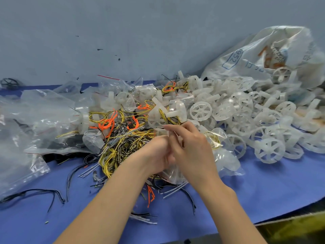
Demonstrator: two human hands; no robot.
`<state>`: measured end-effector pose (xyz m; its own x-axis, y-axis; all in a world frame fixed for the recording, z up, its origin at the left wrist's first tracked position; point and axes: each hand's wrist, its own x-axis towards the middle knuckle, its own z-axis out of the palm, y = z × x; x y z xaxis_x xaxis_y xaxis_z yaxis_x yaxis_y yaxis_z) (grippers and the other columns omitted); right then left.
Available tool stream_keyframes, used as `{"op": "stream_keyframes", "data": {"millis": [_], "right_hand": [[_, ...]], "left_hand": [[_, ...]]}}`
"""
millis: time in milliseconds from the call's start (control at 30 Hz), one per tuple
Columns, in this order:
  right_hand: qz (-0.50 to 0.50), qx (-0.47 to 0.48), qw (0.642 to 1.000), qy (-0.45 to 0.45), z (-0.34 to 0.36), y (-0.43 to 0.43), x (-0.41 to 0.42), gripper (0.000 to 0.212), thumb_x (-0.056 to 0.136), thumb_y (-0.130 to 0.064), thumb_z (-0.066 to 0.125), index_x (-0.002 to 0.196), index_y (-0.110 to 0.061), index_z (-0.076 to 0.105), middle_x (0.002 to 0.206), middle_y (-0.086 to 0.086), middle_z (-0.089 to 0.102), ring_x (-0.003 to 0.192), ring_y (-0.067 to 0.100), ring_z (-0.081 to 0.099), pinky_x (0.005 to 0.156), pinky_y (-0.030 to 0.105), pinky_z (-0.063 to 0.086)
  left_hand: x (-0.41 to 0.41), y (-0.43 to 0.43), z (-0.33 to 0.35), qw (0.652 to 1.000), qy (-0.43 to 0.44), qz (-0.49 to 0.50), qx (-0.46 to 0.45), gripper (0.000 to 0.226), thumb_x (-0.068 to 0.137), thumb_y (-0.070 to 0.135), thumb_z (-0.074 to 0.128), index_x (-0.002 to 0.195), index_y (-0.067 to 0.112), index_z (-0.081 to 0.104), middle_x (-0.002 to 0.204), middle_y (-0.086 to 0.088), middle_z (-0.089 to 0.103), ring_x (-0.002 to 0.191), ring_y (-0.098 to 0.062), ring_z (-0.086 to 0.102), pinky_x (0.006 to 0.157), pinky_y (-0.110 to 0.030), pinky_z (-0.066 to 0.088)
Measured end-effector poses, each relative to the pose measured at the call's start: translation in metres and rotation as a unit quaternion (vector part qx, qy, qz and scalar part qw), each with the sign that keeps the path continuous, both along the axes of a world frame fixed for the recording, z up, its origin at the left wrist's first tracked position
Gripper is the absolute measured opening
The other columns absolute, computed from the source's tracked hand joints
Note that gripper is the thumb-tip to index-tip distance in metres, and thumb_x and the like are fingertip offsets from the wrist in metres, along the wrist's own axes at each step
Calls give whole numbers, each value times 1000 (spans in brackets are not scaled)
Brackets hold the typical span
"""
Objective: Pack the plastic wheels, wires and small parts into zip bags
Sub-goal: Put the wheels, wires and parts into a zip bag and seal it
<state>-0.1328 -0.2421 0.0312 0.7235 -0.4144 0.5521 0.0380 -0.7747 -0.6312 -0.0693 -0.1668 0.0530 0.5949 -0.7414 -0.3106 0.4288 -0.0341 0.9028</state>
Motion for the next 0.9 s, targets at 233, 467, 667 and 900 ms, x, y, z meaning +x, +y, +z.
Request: {"op": "stream_keyframes", "data": {"millis": [233, 467, 667, 900], "right_hand": [[-11, 13, 1000, 5, -2, 1, 2, 23, 99, -29, 54, 115, -34, 69, 98, -12, 55, 73, 9, 53, 66, 32, 46], [-8, 15, 1000, 23, -4, 1, 3, 23, 99, -29, 54, 116, -34, 69, 98, -13, 54, 72, 12, 56, 66, 35, 47], [-19, 24, 999, 15, -4, -3, 6, 23, 98, -29, 54, 115, -33, 70, 98, -13, 55, 70, 11, 56, 67, 37, 49], [-19, 27, 999, 12, -4, -6, 4, 22, 98, -29, 55, 113, -34, 71, 98, -11, 57, 71, 13, 56, 69, 39, 49]], "left_hand": [[17, 61, 9, 973, -194, 63, 106, 23, 102, 25, 48, 107, 12, 66, 100, -19, 71, 73, -21, 73, 61, -29, 59], [47, 131, -10, 801, -479, 211, 289, 16, 96, 30, 54, 85, 29, 67, 73, 7, 68, 58, -4, 60, 61, -28, 51], [54, 113, -19, 726, -598, 186, 284, 18, 98, 31, 52, 104, 27, 68, 95, 8, 59, 90, -5, 54, 81, -20, 43], [66, 62, -12, 629, -633, 88, 442, 40, 99, 49, 40, 112, 24, 68, 108, -2, 65, 108, -25, 52, 91, -42, 42]]}}
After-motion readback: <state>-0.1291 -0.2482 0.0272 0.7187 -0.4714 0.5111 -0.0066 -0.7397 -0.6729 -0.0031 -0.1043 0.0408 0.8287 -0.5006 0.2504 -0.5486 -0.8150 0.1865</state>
